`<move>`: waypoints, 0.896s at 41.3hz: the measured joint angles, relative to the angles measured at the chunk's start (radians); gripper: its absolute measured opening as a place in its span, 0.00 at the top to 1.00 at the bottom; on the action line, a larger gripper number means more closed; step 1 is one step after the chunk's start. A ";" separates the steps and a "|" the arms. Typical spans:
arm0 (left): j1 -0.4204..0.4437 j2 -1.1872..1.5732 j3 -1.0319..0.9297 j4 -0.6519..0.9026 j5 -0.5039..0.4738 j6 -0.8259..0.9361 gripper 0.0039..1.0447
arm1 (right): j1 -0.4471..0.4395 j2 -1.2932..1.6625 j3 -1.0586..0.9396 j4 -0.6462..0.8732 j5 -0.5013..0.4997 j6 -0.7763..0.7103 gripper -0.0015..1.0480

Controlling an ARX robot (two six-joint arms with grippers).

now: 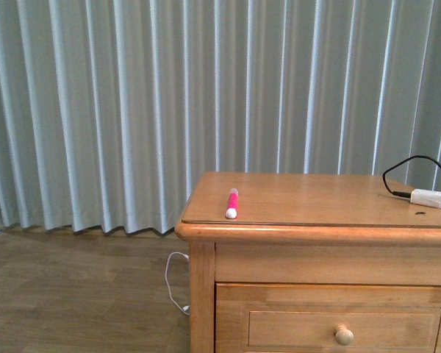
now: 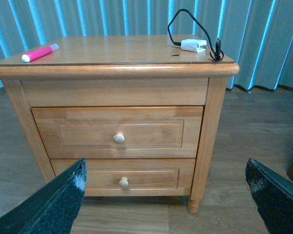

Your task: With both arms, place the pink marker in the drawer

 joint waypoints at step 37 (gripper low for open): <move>0.000 0.000 0.000 0.000 0.000 0.000 0.06 | 0.008 0.274 0.099 -0.148 -0.122 0.033 0.09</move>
